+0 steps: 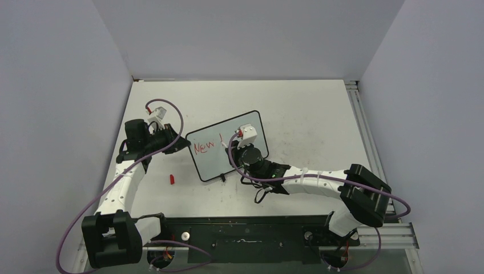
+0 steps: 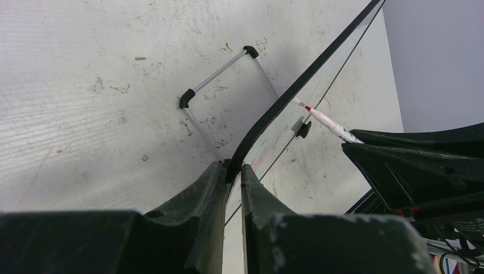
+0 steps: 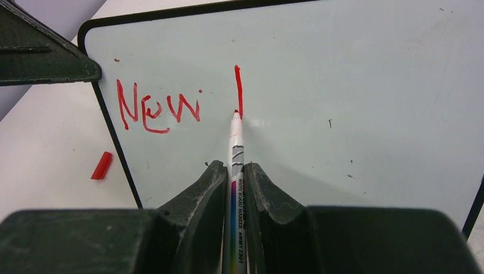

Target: Write a sentence on the whiteboard

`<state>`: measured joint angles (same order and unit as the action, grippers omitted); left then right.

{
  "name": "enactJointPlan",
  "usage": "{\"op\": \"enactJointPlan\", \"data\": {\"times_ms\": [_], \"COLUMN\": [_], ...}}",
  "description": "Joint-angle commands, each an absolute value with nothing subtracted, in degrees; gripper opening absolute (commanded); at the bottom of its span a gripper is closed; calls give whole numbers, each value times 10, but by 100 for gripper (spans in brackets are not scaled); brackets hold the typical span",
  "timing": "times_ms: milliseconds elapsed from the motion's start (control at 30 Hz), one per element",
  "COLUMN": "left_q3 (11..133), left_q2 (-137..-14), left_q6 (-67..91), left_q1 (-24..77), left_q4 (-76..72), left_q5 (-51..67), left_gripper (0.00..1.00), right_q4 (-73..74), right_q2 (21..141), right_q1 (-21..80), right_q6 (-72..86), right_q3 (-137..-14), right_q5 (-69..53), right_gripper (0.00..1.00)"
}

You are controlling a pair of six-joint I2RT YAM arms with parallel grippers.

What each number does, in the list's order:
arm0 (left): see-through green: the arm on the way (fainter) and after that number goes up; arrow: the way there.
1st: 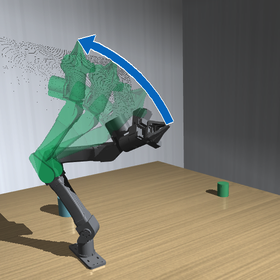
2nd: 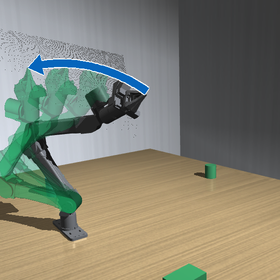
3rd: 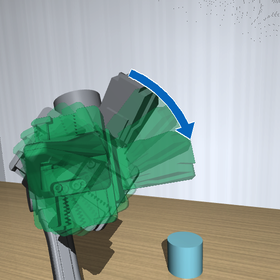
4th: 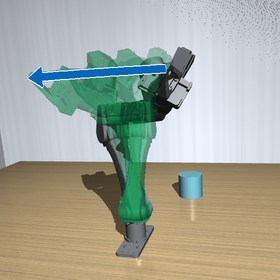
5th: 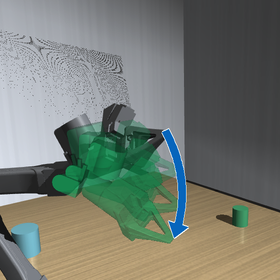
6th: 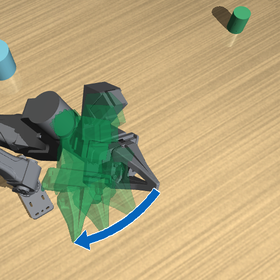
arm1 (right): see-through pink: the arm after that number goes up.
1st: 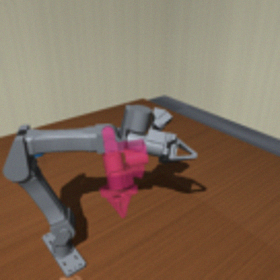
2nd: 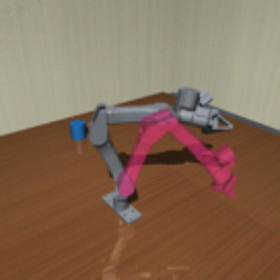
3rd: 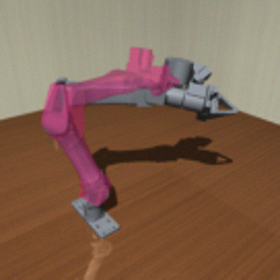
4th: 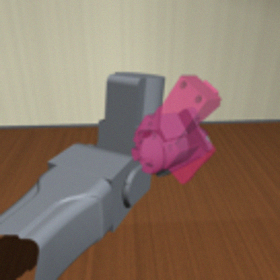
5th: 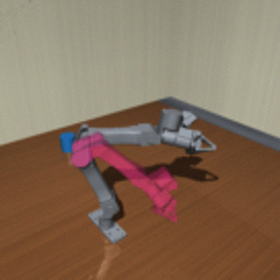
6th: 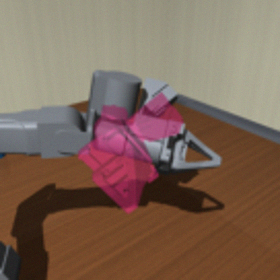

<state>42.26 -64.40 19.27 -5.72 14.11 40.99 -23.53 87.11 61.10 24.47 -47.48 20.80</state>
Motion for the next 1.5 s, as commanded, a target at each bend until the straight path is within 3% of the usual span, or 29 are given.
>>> {"op": "enactJointPlan", "data": {"times_ms": [0,1467], "left_q3": [438,436], "left_q2": [-637,-633], "left_q6": [191,191], "left_q1": [-55,-55], "left_q4": [132,133], "left_q5": [414,415], "left_gripper": [10,10], "right_q4": [-263,-243], "right_q2": [875,859], "right_q1": [606,609], "right_q6": [244,283], "right_q3": [-495,-446], "right_q5": [218,238], "right_gripper": [5,5]}}
